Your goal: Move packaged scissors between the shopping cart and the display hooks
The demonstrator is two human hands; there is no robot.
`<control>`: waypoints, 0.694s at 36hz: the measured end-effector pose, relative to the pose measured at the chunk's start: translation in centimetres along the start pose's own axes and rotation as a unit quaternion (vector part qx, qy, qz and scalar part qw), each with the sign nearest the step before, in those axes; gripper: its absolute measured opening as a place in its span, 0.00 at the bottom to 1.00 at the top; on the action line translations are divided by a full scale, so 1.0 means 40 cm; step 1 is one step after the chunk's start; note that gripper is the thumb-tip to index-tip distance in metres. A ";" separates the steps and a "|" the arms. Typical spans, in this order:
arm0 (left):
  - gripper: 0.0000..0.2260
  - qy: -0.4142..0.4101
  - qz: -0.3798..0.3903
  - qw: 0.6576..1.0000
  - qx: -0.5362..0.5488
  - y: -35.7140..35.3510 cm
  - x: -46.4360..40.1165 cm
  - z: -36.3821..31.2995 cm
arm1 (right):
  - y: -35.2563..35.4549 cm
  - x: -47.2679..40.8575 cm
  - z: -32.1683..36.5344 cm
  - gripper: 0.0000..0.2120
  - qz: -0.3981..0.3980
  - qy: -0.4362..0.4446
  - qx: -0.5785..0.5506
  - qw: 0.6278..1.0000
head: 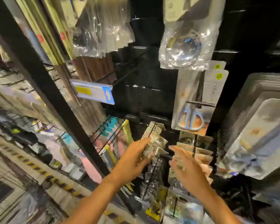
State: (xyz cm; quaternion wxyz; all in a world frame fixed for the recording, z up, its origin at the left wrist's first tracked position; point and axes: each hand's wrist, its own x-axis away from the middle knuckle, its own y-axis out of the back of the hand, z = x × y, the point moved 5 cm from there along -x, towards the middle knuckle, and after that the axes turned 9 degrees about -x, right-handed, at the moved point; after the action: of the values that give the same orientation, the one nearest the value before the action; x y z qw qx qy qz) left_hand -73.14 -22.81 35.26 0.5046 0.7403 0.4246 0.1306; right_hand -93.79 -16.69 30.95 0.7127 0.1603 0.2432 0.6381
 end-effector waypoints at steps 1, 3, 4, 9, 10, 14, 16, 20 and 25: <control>0.28 0.012 0.003 1.000 -0.006 0.005 0.036 0.006 | -0.025 0.005 0.005 0.21 0.016 0.010 0.009 1.000; 0.30 0.029 -0.002 0.999 -0.037 0.013 0.115 0.016 | -0.072 0.017 0.027 0.21 0.049 0.035 0.020 0.998; 0.31 0.031 -0.009 0.998 -0.046 0.016 0.159 0.018 | -0.095 0.024 0.043 0.22 0.064 0.049 0.026 0.996; 0.30 0.112 0.005 0.991 -0.071 0.035 0.379 0.054 | -0.250 0.081 0.110 0.22 0.150 0.093 0.013 0.984; 0.30 0.133 0.009 0.988 -0.083 0.038 0.426 0.071 | -0.288 0.094 0.126 0.22 0.171 0.105 0.009 0.980; 0.26 0.203 -0.019 0.977 -0.065 0.055 0.621 0.128 | -0.445 0.149 0.182 0.21 0.273 0.136 0.010 0.952; 0.25 0.240 -0.037 0.968 -0.061 0.065 0.722 0.156 | -0.516 0.176 0.211 0.21 0.304 0.150 0.015 0.941; 0.26 0.313 -0.064 0.946 -0.051 0.091 0.918 0.199 | -0.655 0.248 0.282 0.20 0.338 0.181 -0.002 0.924; 0.25 0.395 -0.090 0.914 -0.035 0.112 1.167 0.252 | -0.832 0.352 0.354 0.22 0.401 0.171 0.001 0.900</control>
State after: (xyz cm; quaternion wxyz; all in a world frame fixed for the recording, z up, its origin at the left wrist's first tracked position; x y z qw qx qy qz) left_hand -36.41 5.70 23.53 0.3315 0.5688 0.6491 0.3811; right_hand -57.35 -6.10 22.76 0.3436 0.1340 0.2770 0.8873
